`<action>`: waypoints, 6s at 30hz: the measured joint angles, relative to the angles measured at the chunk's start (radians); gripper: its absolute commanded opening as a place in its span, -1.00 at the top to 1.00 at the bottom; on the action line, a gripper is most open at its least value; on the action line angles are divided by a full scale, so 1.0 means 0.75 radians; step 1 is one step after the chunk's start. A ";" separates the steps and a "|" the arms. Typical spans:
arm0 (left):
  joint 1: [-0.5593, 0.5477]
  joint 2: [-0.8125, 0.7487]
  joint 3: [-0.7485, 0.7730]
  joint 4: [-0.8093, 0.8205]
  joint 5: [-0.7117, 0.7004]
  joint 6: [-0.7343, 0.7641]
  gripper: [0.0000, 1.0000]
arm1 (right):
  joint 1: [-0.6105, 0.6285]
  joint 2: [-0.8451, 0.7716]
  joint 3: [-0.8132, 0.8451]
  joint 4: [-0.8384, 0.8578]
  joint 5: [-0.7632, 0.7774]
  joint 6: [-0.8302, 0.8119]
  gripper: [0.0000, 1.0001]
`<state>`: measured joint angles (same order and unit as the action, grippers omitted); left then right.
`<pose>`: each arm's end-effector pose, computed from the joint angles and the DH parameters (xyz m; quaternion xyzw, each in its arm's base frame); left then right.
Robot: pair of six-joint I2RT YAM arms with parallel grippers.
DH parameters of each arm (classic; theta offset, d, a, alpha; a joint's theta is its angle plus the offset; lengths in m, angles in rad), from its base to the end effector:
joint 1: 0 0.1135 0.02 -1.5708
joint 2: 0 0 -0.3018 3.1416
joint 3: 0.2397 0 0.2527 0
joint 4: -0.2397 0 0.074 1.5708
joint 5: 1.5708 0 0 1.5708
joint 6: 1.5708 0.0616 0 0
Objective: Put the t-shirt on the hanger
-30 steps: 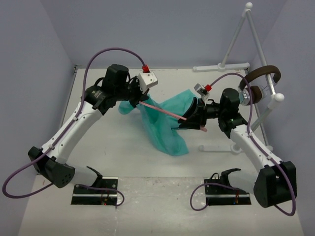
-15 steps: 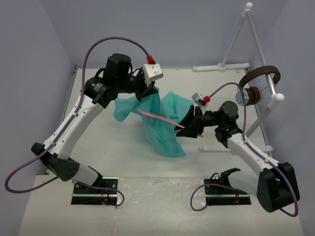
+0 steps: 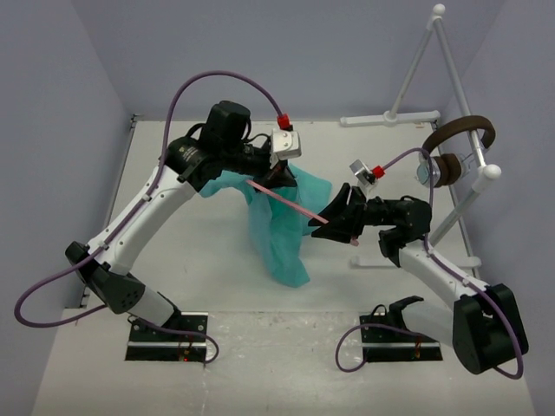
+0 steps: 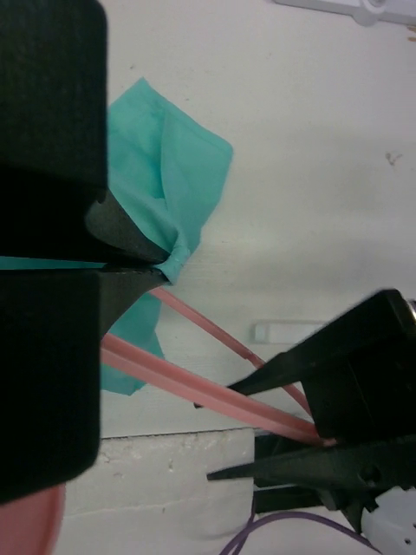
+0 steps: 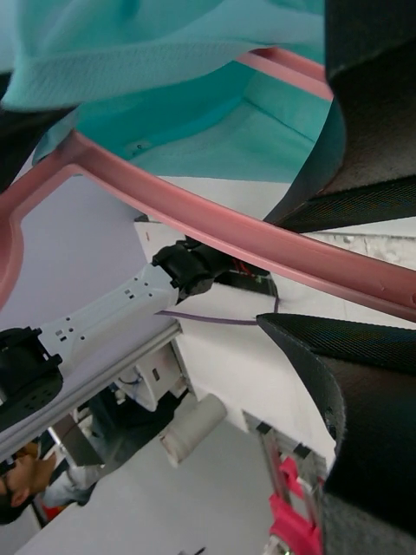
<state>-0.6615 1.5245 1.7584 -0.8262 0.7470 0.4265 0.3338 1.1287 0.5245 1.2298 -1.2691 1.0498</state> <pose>0.2345 -0.2356 0.4637 0.5721 0.6144 -0.3711 0.3968 0.1714 0.1217 0.3503 -0.3659 0.5283 0.6652 0.3801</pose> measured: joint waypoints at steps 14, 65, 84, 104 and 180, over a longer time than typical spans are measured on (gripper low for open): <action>-0.017 0.025 0.197 0.050 0.049 -0.065 -1.00 | 0.011 -0.012 -0.024 0.095 0.081 0.149 1.00; 0.595 -0.158 -0.624 1.755 1.040 -1.036 0.85 | -0.138 0.160 0.619 0.082 -0.183 0.850 1.00; 0.624 -0.313 -0.739 1.887 1.076 -1.102 1.00 | -0.242 0.231 0.571 0.123 -0.213 0.807 -0.98; 0.734 -0.374 -0.775 1.021 0.835 -0.374 1.00 | -0.493 -0.642 0.500 -1.794 0.764 -0.542 -0.97; 0.671 -0.886 -1.109 1.196 0.389 -0.780 1.00 | -0.111 -0.246 0.408 -1.670 1.393 -0.515 1.00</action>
<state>-0.1585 0.8599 0.9267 0.0709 1.0388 -0.1586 0.2507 0.9441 0.8307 -0.0227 -0.2245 0.6634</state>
